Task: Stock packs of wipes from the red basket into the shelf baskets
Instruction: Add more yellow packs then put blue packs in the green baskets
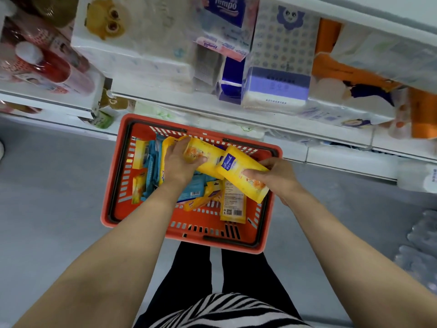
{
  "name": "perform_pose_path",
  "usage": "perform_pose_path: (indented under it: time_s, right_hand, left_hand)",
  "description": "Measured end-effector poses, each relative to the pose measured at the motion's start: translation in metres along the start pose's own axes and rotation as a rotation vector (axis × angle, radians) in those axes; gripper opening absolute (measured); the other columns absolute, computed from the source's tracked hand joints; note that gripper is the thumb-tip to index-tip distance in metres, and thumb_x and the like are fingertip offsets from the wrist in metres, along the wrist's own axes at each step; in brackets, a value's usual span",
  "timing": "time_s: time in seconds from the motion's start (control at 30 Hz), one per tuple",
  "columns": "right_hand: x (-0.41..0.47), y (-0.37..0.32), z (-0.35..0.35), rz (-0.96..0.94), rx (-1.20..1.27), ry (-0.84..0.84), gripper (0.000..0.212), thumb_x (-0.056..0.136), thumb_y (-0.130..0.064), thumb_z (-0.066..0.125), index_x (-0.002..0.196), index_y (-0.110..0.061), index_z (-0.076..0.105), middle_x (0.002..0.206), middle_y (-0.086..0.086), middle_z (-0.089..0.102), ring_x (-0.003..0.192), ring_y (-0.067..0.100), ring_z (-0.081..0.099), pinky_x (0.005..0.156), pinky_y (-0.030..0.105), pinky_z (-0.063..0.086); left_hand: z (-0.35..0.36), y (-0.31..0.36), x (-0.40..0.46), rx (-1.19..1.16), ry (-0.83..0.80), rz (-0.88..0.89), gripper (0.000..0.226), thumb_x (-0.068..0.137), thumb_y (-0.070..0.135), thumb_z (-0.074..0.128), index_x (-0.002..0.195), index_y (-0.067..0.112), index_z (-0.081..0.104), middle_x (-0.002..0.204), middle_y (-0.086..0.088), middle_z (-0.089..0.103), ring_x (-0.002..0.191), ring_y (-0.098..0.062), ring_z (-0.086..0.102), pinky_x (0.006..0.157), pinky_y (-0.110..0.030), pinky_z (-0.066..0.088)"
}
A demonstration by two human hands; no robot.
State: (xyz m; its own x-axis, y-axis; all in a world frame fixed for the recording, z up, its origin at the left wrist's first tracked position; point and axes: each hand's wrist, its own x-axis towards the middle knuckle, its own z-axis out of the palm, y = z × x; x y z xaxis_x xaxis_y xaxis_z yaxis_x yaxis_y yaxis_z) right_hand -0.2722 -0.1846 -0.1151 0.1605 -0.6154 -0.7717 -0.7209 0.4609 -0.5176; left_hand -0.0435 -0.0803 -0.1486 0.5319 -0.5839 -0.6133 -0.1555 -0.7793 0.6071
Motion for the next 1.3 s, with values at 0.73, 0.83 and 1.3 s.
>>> perform_pose_path:
  time_s: [0.73,0.83,1.3]
  right_hand:
    - [-0.05,0.003,0.051,0.114,0.59,-0.09,0.035,0.083,-0.028,0.079,0.109,-0.01,0.064,0.093,0.001,0.078,0.09,0.019,0.074,0.091,0.041,0.056]
    - [-0.064,-0.008,0.069,0.111,0.702,-0.113,0.043,0.08,-0.03,0.081,0.114,-0.011,0.063,0.105,0.004,0.076,0.101,0.025,0.072,0.1,0.049,0.051]
    - [-0.129,-0.01,0.002,-0.199,0.794,-0.23,0.057,0.078,-0.022,0.074,0.13,-0.005,0.058,0.122,0.02,0.068,0.108,0.037,0.066,0.09,0.045,0.055]
  left_hand:
    - [-0.033,-0.031,-0.056,-0.494,-0.083,-0.18,0.022,0.088,0.026,0.075,0.108,0.021,0.065,0.105,0.005,0.07,0.097,-0.018,0.069,0.088,-0.047,0.058]
    - [-0.039,-0.019,-0.072,-0.671,-0.089,-0.236,0.042,0.086,0.035,0.076,0.122,0.02,0.061,0.122,0.001,0.066,0.097,-0.025,0.073,0.074,-0.054,0.061]
    - [-0.03,0.054,-0.149,-0.712,-0.317,0.025,0.051,0.084,0.045,0.072,0.122,0.014,0.061,0.107,-0.001,0.075,0.095,-0.019,0.073,0.086,-0.041,0.058]
